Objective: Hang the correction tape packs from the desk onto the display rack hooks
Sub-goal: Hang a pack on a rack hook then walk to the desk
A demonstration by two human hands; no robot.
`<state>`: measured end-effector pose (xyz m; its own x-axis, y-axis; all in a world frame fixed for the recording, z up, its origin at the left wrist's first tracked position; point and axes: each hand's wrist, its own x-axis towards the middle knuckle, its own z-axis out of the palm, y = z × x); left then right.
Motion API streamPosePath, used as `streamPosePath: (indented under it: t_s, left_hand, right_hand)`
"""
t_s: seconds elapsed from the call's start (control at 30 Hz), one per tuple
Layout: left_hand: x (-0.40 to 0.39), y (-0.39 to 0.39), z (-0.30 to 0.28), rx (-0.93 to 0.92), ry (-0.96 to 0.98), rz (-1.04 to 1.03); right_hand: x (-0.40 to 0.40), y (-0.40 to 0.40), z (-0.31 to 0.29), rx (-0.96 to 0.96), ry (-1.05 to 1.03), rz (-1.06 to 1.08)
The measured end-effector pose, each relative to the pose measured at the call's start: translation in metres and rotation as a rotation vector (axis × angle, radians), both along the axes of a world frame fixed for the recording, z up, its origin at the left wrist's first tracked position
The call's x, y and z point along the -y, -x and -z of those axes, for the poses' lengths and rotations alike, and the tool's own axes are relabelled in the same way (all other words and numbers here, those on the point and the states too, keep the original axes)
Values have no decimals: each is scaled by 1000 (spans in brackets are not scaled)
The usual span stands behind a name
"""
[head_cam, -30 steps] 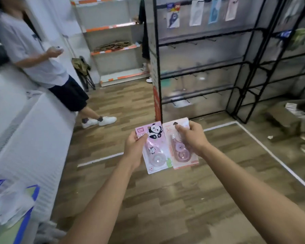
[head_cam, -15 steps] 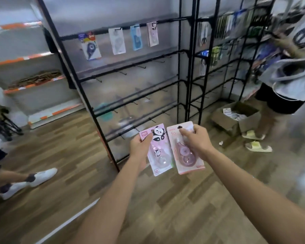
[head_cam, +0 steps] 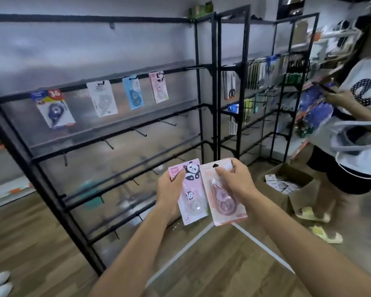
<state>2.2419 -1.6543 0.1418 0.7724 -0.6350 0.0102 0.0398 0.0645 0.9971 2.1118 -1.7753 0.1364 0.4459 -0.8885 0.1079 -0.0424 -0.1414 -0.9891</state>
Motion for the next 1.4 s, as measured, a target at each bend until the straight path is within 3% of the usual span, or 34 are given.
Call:
streamPosePath:
  t_s: [0.4, 0.5, 0.73, 1.1, 1.4]
  left_hand:
    - [184, -100, -59, 73, 21, -244]
    - [219, -140, -72, 180, -23, -306]
    - [300, -235, -114, 265, 84, -341]
    - [385, -324, -182, 342, 89, -373]
    - [414, -354, -173, 388, 80, -452]
  right_hand:
    - [204, -112, -52, 18, 62, -190]
    - [246, -152, -60, 53, 56, -223]
    - [331, -251, -83, 99, 75, -247]
    - [416, -351, -87, 122, 96, -379]
    - [462, -377, -90, 124, 57, -515]
